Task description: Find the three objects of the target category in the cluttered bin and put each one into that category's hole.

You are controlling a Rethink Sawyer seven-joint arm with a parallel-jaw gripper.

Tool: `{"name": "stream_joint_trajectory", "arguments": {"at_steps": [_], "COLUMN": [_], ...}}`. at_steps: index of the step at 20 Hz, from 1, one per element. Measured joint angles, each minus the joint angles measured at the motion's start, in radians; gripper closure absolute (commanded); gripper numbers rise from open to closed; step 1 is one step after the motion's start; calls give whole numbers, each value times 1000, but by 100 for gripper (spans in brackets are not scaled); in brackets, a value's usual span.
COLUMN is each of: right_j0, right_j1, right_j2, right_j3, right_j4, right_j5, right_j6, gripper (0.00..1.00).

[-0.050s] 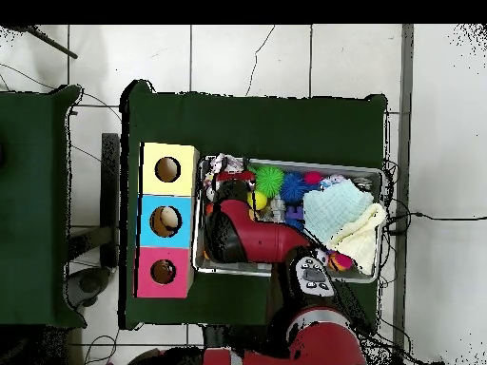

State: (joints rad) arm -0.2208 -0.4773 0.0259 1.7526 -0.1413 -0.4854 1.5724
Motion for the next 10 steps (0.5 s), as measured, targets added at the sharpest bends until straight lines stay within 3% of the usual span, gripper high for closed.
{"name": "stream_joint_trajectory", "arguments": {"at_steps": [10], "right_j0": [-11], "right_j1": [-17], "right_j2": [5], "right_j3": [1], "right_j4": [0], "right_j5": [0], "right_j6": [0], "gripper": [0]}}
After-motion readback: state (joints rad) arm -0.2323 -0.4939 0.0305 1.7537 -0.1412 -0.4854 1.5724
